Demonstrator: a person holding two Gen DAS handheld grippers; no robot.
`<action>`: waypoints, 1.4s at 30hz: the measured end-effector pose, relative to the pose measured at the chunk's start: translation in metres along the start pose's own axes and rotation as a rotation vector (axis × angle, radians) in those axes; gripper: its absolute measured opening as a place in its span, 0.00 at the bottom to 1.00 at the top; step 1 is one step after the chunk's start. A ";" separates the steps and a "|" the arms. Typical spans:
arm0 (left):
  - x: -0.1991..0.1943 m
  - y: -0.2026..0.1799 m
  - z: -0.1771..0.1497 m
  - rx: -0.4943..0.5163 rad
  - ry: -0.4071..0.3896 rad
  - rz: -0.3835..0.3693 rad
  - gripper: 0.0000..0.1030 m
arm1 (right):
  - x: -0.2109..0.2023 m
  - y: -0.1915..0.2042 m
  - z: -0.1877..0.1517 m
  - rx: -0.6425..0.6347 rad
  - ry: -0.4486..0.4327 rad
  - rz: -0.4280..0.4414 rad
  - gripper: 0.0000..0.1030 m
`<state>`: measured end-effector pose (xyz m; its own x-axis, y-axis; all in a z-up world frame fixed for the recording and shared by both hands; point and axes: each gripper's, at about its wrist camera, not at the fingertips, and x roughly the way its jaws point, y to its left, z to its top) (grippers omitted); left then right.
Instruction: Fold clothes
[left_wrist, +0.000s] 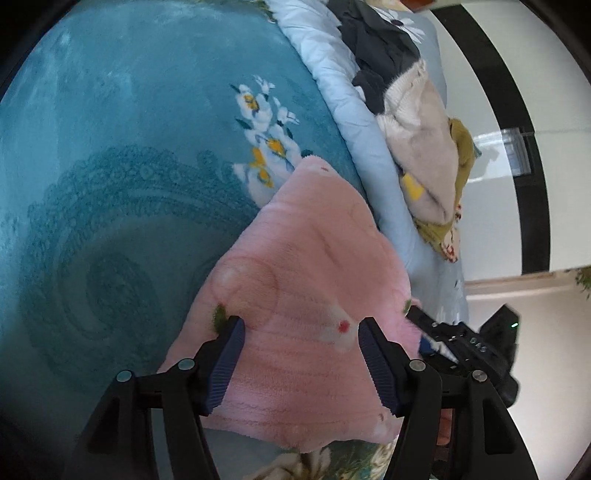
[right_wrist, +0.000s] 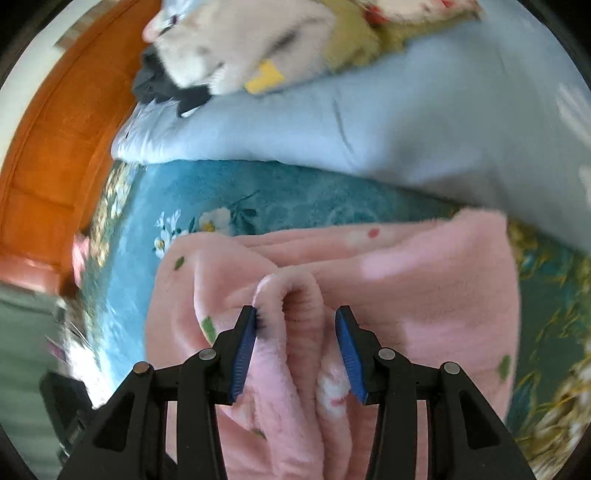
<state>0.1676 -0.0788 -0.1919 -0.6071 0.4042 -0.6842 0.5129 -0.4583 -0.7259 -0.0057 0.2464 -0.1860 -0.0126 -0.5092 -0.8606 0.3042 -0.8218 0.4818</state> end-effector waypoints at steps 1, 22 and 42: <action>0.000 0.003 0.000 -0.017 0.001 -0.011 0.66 | 0.002 -0.003 0.000 0.025 0.004 0.018 0.44; -0.011 0.006 0.001 -0.039 -0.015 -0.052 0.68 | -0.071 0.031 -0.033 0.017 -0.041 0.310 0.18; -0.001 0.002 -0.002 -0.005 0.035 0.022 0.69 | -0.026 -0.024 -0.065 -0.061 0.089 -0.045 0.58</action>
<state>0.1707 -0.0786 -0.1925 -0.5740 0.4215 -0.7021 0.5288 -0.4639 -0.7108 0.0489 0.2961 -0.1858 0.0567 -0.4449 -0.8938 0.3624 -0.8250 0.4336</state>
